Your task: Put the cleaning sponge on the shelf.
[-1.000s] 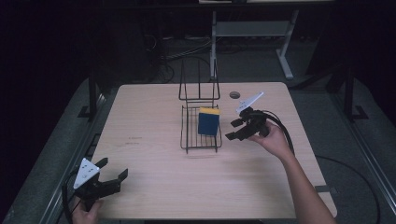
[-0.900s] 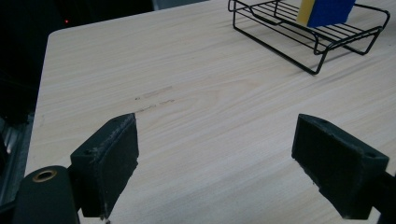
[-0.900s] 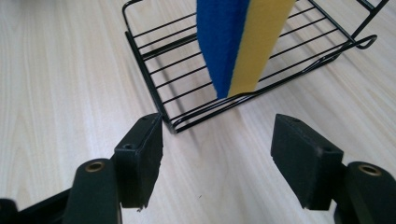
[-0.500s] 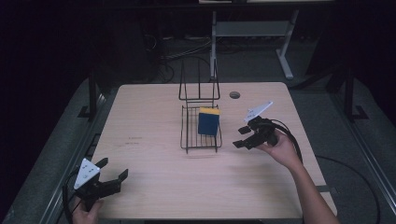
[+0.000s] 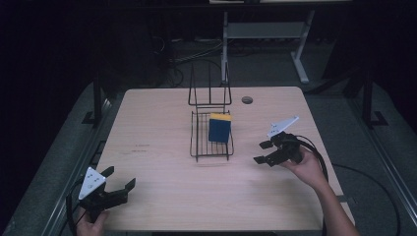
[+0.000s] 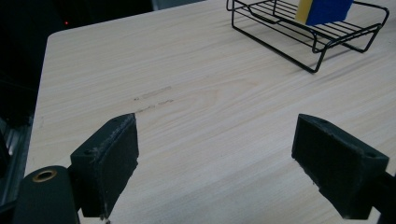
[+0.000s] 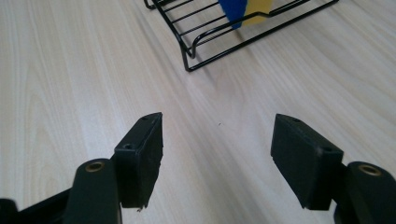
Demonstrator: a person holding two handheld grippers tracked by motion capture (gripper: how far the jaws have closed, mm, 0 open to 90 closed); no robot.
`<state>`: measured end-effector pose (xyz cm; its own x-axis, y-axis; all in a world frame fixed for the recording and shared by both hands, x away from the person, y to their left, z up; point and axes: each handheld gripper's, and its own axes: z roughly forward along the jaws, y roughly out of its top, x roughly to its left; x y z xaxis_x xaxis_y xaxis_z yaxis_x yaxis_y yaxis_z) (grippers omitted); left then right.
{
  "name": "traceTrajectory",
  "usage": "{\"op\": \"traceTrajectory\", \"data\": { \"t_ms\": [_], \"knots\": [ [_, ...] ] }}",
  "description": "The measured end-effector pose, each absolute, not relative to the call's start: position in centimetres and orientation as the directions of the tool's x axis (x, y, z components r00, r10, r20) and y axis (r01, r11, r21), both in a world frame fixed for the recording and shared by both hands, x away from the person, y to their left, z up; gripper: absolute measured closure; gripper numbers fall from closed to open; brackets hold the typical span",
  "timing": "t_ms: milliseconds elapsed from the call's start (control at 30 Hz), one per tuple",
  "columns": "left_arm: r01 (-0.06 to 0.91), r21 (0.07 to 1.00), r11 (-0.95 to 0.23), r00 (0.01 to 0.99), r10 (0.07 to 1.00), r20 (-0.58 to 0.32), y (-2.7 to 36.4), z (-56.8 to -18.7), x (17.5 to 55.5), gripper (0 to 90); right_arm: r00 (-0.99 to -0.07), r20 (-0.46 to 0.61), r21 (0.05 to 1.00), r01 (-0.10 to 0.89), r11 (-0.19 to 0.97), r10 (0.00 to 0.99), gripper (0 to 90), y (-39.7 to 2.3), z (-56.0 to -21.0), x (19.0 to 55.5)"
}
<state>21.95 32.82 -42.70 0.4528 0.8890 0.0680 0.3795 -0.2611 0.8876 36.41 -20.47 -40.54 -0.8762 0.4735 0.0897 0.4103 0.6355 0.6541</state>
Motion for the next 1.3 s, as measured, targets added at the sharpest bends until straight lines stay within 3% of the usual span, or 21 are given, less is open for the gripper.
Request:
{"op": "traceTrajectory", "data": {
  "t_ms": [1067, 1300],
  "knots": [
    [0.387, 0.882, -0.269, 0.45, 0.89, 0.074, 32.8, -42.9, 21.9, 14.1, -0.845, 0.098, 0.659, 0.451, 0.602, 0.526, 25.4, -23.7, -43.9, 30.4],
    [0.386, 0.882, -0.271, 0.452, 0.889, 0.075, 32.8, -42.9, 21.9, 14.1, -0.827, 0.048, 0.699, 0.429, 0.572, 0.561, 21.9, -24.3, -44.0, 28.2]
  ]
}}
